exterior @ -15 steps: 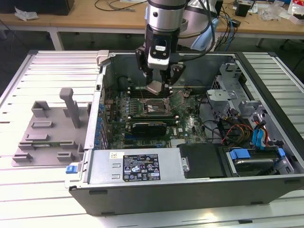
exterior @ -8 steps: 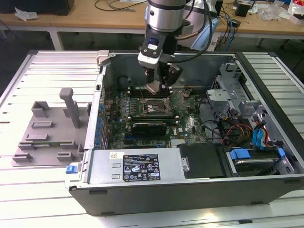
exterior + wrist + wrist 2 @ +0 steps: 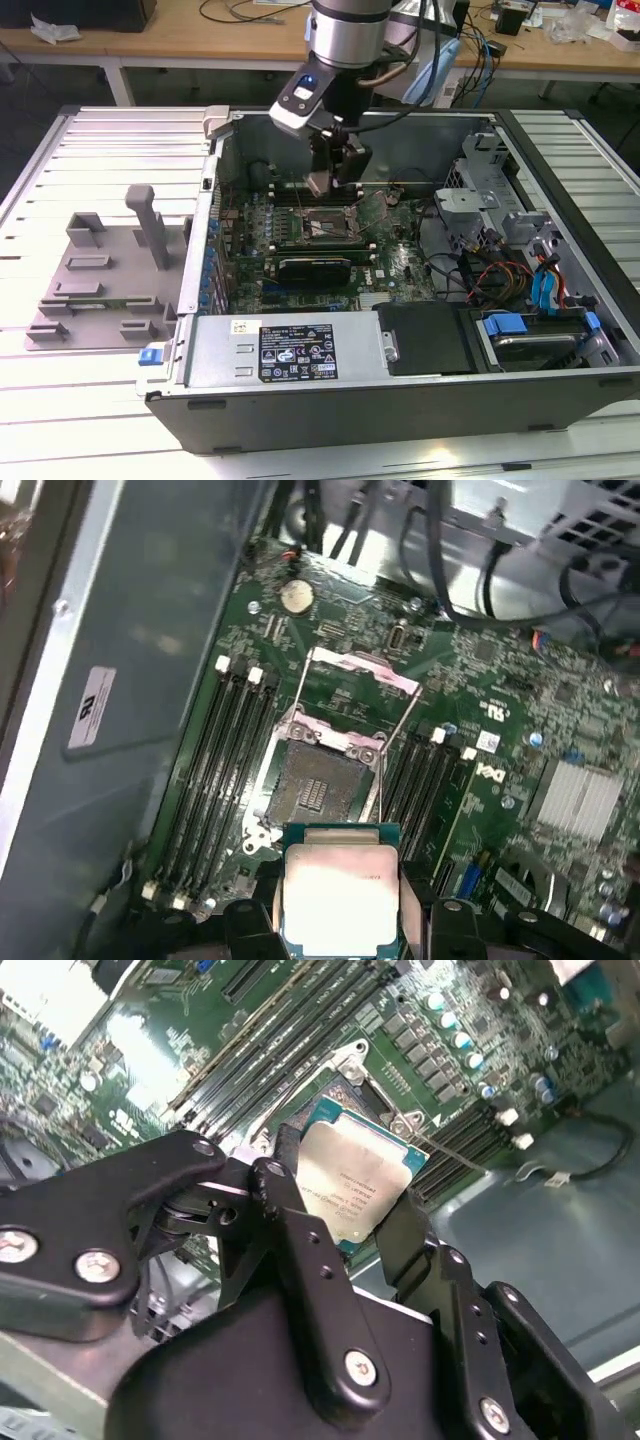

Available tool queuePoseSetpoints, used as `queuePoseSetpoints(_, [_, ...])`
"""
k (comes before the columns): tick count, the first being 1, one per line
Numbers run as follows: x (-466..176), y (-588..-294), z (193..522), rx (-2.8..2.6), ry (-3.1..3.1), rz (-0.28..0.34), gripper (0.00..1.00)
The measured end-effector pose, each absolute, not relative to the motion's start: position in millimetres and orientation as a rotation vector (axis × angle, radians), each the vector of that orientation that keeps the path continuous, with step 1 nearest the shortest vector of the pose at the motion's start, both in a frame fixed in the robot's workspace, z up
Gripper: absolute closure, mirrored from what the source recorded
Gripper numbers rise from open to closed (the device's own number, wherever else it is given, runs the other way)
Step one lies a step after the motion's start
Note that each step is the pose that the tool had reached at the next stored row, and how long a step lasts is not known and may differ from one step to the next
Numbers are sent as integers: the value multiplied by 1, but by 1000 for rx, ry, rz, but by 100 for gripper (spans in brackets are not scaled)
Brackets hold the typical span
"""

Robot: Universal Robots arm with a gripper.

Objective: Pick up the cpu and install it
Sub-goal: 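Place the cpu into insertion slot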

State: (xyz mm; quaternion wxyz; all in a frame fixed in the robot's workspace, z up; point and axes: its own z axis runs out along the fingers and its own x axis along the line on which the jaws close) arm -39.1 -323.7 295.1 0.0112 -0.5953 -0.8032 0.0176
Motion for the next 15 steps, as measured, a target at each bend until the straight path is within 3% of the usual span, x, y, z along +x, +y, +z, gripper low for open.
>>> queuePoseSetpoints(12, [-39, -324, 294, -2129, -2274, 50, 45])
queuePoseSetpoints(15, [-40, -324, 292, -2149, -2298, 5, 45])
